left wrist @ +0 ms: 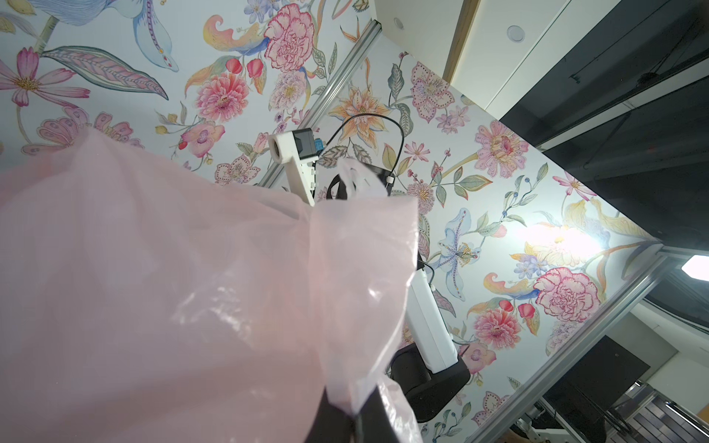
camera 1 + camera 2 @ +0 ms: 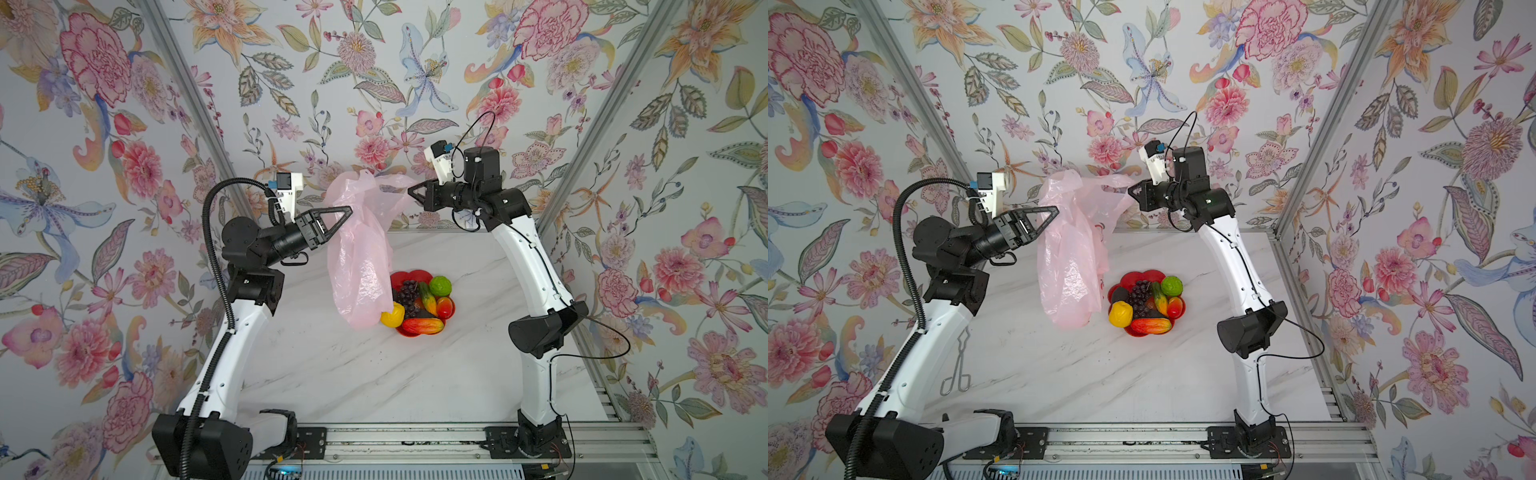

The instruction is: Place the fruits into the plastic bag

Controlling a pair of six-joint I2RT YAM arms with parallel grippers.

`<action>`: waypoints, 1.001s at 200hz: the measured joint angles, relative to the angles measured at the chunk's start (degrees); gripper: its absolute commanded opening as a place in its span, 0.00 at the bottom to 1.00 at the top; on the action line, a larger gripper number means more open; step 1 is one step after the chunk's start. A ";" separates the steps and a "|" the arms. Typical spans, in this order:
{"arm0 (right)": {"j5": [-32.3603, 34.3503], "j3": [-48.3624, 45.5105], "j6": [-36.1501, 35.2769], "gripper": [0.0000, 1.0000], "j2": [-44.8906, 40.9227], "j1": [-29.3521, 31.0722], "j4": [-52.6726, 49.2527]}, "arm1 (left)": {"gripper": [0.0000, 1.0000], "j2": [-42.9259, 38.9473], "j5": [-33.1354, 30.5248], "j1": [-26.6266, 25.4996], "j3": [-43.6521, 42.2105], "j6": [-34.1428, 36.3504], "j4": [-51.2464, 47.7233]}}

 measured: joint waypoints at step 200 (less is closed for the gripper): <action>5.55 -10.49 25.05 0.00 -18.23 -6.97 4.46 | 0.94 8.41 -29.92 -4.66 22.71 32.81 -54.97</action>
